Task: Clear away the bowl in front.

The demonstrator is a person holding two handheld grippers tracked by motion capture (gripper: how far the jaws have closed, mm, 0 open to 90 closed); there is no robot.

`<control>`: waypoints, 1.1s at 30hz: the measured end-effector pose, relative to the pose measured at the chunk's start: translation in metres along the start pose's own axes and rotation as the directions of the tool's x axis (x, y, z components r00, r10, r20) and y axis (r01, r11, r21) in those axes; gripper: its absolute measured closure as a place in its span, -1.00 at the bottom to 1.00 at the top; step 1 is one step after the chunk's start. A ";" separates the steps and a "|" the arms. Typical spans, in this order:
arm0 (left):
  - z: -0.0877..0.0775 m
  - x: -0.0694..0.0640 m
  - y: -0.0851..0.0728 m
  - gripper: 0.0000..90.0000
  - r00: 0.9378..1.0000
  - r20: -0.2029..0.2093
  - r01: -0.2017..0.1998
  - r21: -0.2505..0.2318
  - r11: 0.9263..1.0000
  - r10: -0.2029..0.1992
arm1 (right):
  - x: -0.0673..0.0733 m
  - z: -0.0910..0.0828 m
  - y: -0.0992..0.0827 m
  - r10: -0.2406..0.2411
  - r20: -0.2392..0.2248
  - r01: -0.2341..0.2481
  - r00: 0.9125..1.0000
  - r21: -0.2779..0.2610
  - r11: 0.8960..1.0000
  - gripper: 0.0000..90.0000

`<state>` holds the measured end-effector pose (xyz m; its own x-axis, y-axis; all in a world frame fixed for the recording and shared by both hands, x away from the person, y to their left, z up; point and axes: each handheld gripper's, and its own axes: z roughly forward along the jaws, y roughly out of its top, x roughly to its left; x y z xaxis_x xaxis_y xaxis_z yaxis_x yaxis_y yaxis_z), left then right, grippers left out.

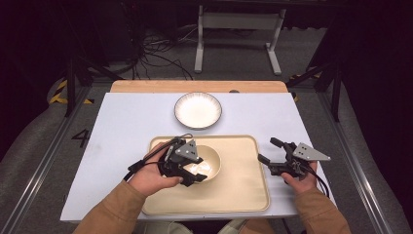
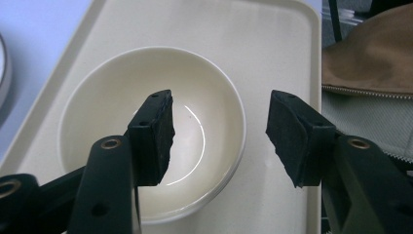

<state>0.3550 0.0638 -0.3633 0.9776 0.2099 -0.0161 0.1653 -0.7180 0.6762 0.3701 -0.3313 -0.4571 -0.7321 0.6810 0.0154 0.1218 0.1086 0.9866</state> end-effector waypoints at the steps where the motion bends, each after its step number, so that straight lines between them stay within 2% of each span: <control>1: 0.000 0.000 0.000 -0.02 1.000 0.000 0.000 0.000 1.000 0.000 | 0.000 0.000 0.000 0.000 0.000 0.000 1.000 0.000 1.000 -0.68; 8: -0.014 0.004 -0.008 -0.05 0.999 -0.027 0.046 -0.049 0.998 -0.047 | 0.000 0.000 0.000 0.000 0.003 0.000 1.000 -0.002 1.000 -0.69; 9: -0.017 0.005 -0.010 -0.06 0.998 -0.035 0.040 -0.056 0.998 -0.042 | 0.000 0.000 0.000 0.000 0.003 0.000 1.000 -0.002 1.000 -0.69; 16: -0.030 0.008 -0.017 -0.08 0.995 -0.062 0.073 -0.121 0.990 -0.081 | 0.001 0.000 0.000 0.000 0.006 0.000 1.000 -0.001 1.000 -0.69; 23: -0.040 0.013 -0.025 -0.09 0.987 -0.085 0.118 -0.204 0.972 -0.138 | 0.000 0.000 0.000 -0.002 0.006 0.002 1.000 -0.003 1.000 -0.69; 27: -0.045 0.016 -0.032 -0.09 0.980 -0.102 0.144 -0.249 0.958 -0.173 | 0.000 0.000 0.000 -0.002 0.006 0.002 1.000 -0.002 1.000 -0.69; 28: -0.045 0.016 -0.032 -0.09 0.980 -0.102 0.144 -0.249 0.958 -0.173 | 0.000 0.000 0.000 -0.002 0.006 0.002 1.000 -0.002 1.000 -0.69; 31: -0.050 0.018 -0.038 -0.10 0.974 -0.116 0.156 -0.289 0.945 -0.196 | 0.000 0.000 0.000 -0.001 0.007 0.001 1.000 -0.002 1.000 -0.69; 32: -0.050 0.018 -0.038 -0.09 0.974 -0.116 0.156 -0.289 0.945 -0.196 | 0.000 0.000 0.000 -0.001 0.007 0.001 1.000 -0.002 1.000 -0.69; 33: -0.050 0.018 -0.040 -0.09 0.972 -0.116 0.162 -0.296 0.941 -0.204 | 0.000 0.000 0.000 0.000 0.007 0.000 1.000 -0.002 1.000 -0.69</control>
<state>0.3597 0.1297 -0.3532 0.9014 0.4276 -0.0681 0.2756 -0.4454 0.8519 0.3697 -0.3312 -0.4572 -0.7273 0.6862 0.0140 0.1203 0.1073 0.9869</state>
